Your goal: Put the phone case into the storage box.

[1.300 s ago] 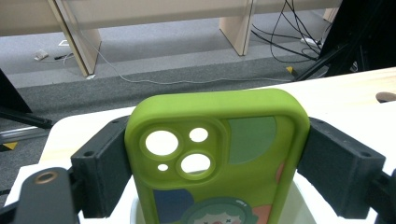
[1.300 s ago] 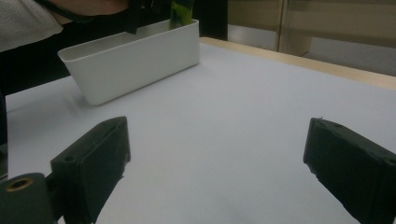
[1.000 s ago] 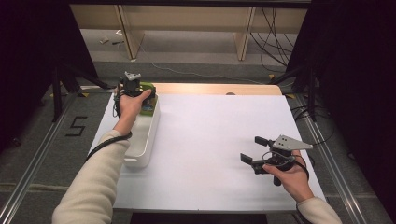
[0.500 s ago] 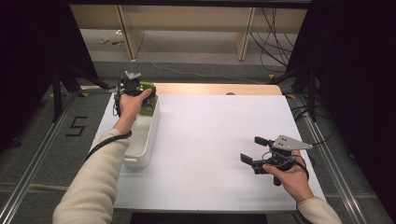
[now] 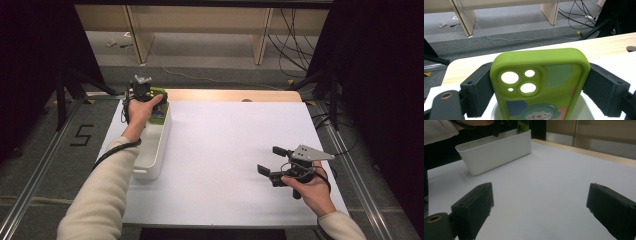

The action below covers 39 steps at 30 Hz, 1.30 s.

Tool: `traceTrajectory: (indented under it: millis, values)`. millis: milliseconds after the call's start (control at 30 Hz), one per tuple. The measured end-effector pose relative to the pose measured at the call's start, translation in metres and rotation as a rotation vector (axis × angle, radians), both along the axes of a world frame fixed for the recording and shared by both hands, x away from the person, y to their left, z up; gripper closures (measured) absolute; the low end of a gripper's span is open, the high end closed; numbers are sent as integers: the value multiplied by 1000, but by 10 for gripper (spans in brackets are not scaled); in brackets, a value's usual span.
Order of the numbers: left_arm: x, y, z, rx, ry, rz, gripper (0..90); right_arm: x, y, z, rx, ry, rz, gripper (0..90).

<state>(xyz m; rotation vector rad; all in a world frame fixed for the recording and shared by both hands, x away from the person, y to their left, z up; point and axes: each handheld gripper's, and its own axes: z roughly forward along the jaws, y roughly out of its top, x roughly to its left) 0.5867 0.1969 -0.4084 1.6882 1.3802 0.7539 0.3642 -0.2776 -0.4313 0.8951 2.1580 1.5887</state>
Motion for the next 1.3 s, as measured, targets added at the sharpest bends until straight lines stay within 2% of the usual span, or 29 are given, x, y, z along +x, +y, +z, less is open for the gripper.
traceTrajectory:
  millis: [567, 1000, 1300]
  values:
    - [1, -1, 2, 5, -2, -4, 120, 0, 0, 0, 0, 1, 0, 82]
    - [-1, 1, 8, -6, -35, -16, 32, 0, 0, -1, -4, 3, 1, 82]
    - [-3, -2, 19, -3, -76, -29, 0, 0, 0, 0, -3, 5, 1, 82]
